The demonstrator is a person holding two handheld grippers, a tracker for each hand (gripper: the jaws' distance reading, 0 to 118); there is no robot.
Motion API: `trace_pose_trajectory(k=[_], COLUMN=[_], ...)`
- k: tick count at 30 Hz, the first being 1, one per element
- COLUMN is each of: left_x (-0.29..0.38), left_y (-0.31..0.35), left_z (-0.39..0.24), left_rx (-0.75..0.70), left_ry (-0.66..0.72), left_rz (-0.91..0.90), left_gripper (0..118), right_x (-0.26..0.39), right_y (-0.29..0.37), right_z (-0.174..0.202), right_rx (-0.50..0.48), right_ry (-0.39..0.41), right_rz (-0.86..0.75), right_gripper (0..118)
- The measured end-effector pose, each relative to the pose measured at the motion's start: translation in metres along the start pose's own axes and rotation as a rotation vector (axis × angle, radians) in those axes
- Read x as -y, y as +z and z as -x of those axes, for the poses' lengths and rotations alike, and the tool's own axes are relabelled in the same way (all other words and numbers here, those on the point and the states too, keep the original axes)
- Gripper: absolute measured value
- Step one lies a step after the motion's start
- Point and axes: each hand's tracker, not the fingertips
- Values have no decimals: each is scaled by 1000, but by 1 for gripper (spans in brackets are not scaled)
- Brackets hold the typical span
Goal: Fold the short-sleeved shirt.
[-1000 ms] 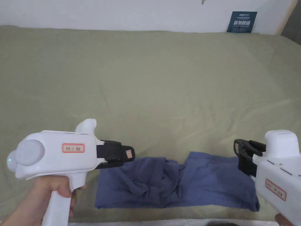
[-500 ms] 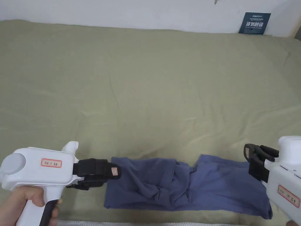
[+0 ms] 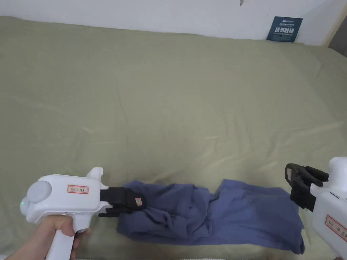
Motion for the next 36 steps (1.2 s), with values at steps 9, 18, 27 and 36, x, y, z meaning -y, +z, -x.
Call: trace_pose_trajectory(k=[9,18,27,36], left_x=[-11,-24,-14,-22], left_y=[97,198,143,21], left_z=[12,18,-88,-146], left_rx=[-107,-373,-473,-555], left_ry=[13,11,-151,-270], left_rz=[-199,-259,-166,14], left_gripper=[13,13,13,13], right_x=[-12,-21,-17,-9], right_y=[27,39,37,41], right_z=[25,46,36,17], right_rx=[80,101,131,163], right_ry=[34,49,-1,-42], right_rz=[-192,-316,-317,-284], right_gripper=[0,0,0,0])
